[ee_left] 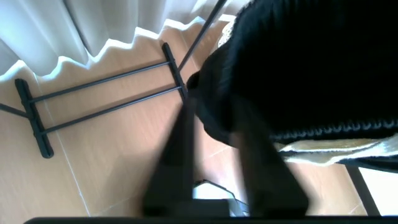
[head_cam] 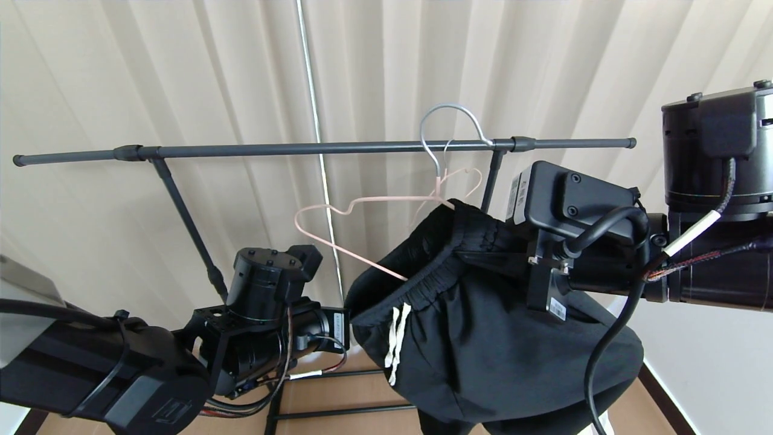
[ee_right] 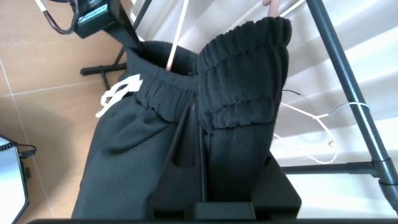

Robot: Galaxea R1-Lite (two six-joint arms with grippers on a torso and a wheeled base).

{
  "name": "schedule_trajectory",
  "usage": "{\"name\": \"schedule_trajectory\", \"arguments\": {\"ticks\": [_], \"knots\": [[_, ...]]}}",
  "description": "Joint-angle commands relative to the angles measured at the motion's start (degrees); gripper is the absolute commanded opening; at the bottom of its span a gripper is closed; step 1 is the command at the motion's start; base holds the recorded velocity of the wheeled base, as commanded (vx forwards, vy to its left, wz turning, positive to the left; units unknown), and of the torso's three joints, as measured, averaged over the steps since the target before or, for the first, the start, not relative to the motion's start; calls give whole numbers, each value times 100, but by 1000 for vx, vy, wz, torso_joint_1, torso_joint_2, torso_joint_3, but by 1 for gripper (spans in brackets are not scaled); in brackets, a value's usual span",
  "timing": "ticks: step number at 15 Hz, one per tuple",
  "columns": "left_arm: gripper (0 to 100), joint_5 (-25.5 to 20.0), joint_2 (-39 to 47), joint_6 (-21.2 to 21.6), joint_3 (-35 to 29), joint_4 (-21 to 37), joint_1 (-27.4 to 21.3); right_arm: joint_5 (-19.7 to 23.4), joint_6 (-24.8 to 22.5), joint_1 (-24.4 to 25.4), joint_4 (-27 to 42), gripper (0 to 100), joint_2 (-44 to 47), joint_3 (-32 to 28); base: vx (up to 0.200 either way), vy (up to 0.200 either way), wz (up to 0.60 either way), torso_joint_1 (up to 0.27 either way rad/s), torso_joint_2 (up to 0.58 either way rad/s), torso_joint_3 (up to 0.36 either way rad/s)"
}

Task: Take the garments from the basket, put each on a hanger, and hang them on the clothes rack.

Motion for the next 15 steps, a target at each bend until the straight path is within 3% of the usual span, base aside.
{"name": "schedule_trajectory", "arguments": {"ticks": [1, 10, 15], "knots": [[0, 6, -19, -1, -18, -1, 30, 1, 0, 1, -13, 0, -41, 36, 0, 0, 0, 0, 0, 0], [0, 200, -766, 70, 43, 16, 135, 212, 562, -139, -83, 0, -832, 1073, 0, 0, 0, 0, 0, 0], [0, 200, -915, 703, 122, 87, 601, 221, 799, -157, -1700, 0, -990, 2488, 0, 0, 0, 0, 0, 0]]}}
